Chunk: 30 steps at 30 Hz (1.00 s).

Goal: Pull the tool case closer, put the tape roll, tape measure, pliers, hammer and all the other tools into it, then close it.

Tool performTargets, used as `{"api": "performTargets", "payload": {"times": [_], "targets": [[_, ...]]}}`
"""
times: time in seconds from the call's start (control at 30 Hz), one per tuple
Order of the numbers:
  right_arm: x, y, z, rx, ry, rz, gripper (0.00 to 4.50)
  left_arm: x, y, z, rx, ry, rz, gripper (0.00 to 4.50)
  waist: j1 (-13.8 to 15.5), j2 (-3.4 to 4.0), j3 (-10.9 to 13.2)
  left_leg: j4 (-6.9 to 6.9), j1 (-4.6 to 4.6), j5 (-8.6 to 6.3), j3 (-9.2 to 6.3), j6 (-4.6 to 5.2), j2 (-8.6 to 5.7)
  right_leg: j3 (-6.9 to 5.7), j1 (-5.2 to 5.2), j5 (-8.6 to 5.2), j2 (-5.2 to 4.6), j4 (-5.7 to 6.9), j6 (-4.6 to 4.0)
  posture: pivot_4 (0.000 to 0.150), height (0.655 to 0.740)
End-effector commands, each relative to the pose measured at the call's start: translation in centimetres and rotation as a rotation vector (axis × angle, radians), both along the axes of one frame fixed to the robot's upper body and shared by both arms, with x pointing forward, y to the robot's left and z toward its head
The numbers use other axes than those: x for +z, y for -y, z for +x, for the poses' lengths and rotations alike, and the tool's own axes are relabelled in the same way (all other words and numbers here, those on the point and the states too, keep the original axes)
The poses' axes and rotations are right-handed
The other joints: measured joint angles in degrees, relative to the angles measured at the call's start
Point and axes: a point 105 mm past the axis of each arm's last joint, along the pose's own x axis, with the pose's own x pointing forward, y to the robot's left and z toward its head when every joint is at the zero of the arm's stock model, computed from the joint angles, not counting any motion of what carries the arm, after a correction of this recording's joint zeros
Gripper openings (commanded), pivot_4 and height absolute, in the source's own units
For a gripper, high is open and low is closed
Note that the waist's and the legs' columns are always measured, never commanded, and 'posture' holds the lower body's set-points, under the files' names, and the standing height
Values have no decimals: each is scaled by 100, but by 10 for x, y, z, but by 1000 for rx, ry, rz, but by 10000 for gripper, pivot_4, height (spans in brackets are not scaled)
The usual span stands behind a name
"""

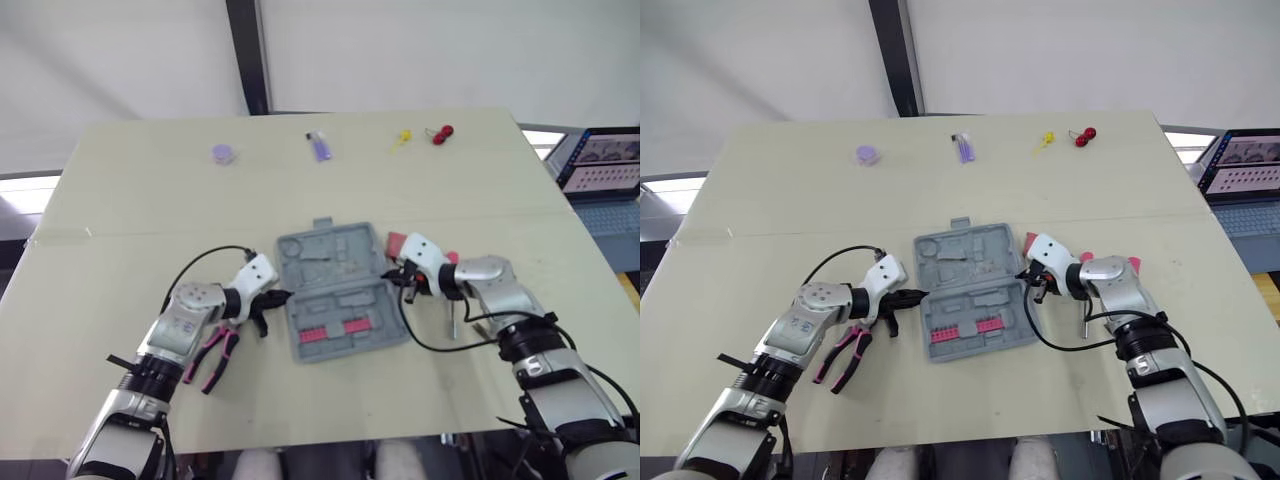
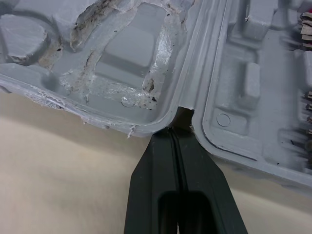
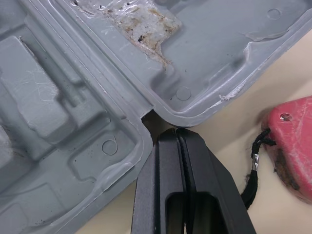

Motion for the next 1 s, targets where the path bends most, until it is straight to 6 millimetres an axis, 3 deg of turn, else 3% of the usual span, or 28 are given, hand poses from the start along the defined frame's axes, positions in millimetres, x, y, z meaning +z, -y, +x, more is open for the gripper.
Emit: {"api": "performTargets", "payload": {"times": [0.03,0.43,0.67,1.0], "targets": [[11,-20,-16,109,1,72,603,5,10,-13,-88,-1,14,0,1,0,0,0,0,0,0,0,0,0,0,0,0,0,0,1500,7400],[-5,-16,-84,147,-129,55,603,-11,2,-71,-208,-154,116,0,46,1,-1,-2,2,-1,-2,1,0,5,0,0,0,5,0,1500,7400],[-11,-13,-110,141,-194,45,603,-16,0,-92,-231,-210,144,0,72,0,-1,-8,0,-4,-2,5,0,7,1,0,0,2,0,1500,7400],[-21,-24,-138,154,-271,60,603,-27,3,-115,-255,-272,154,0,127,-1,-3,-10,0,-6,-1,9,0,9,2,0,0,-1,-1,1500,7400]]}}
